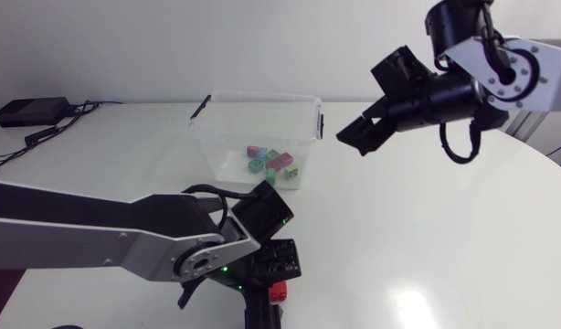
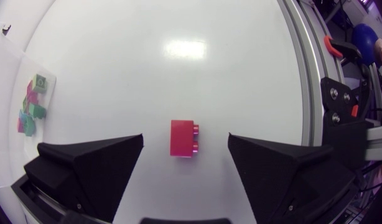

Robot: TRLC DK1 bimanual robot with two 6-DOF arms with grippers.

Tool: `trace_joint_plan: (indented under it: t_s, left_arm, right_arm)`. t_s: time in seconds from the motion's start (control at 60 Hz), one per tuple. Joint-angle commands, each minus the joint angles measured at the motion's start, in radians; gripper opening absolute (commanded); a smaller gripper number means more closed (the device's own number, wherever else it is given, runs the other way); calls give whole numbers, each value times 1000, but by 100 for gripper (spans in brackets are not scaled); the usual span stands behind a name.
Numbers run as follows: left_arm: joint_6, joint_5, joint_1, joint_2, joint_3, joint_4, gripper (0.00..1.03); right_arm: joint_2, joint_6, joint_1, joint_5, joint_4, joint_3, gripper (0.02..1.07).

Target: Place the duplo bricks in the container

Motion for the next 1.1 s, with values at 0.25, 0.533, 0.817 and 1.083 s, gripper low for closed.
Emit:
trace_joint_plan:
  t_s: [0.25,0.533,0.817,1.083]
  left_arm:
    - [-34,8,-38,110,101,-68,44]
    - [-32,-7,-35,145,108,-106,31]
    - [-32,-56,-12,45,150,-151,29]
    - [-19,-81,152,-48,300,-186,30]
  right_arm:
    - [-209,-60,-118,-77,38,-303,102]
    - [-339,-86,-169,-90,113,-570,102]
    - [-401,-85,-213,-93,102,-622,102]
    - [-473,-77,-253,-84,105,-679,102]
